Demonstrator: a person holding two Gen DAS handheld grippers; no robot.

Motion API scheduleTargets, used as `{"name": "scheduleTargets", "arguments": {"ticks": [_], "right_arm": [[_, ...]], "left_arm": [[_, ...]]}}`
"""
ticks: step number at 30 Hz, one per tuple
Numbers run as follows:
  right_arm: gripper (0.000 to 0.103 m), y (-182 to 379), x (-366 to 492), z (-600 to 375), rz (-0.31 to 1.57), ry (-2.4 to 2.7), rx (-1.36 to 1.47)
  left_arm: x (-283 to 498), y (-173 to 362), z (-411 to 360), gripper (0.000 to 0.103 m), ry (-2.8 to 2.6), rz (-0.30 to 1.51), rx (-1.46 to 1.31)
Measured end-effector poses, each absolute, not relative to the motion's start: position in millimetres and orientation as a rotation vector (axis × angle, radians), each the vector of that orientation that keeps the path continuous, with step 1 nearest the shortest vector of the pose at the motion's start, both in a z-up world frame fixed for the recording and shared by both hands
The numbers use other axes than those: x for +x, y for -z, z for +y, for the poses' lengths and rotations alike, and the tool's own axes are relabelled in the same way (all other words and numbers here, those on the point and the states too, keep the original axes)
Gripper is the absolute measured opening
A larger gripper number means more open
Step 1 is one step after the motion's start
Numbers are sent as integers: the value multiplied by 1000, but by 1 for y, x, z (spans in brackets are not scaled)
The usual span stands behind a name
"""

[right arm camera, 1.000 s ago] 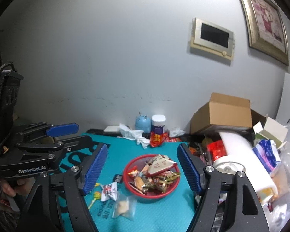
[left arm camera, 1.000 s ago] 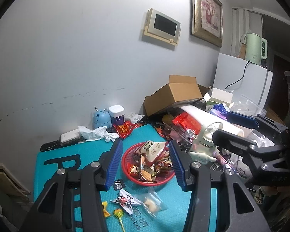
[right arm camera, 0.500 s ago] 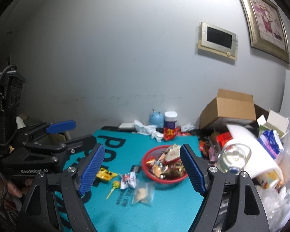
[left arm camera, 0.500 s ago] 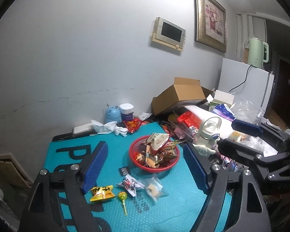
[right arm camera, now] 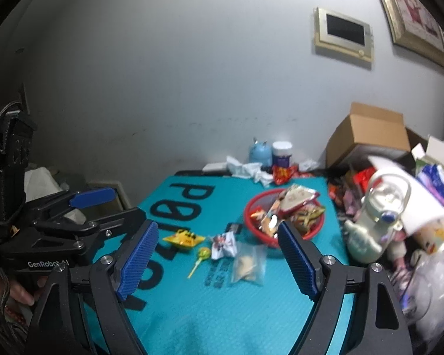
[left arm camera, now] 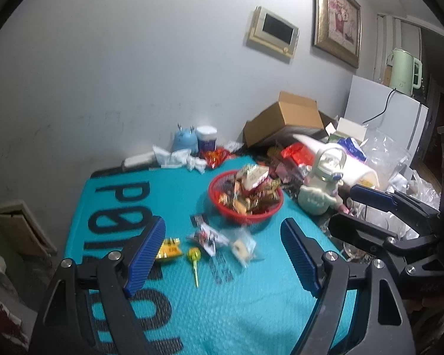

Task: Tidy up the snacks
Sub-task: 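Move both open tools back from the basket toward the clear cookie bag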

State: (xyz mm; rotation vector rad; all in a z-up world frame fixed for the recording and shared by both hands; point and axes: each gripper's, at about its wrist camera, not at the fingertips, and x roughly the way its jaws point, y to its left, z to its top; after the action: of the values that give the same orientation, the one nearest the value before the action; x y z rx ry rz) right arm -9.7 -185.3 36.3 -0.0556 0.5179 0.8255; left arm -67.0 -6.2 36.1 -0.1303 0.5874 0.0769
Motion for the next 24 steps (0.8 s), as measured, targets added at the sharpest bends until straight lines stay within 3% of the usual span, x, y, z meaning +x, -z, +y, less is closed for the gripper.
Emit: {"name": "scheduleTargets", "arguments": {"ticks": [24], "right_arm": [[83,59,15,-156,768,-828,-87]], "left_arm": [[-50,66,19,80,-118,808,-287]]}}
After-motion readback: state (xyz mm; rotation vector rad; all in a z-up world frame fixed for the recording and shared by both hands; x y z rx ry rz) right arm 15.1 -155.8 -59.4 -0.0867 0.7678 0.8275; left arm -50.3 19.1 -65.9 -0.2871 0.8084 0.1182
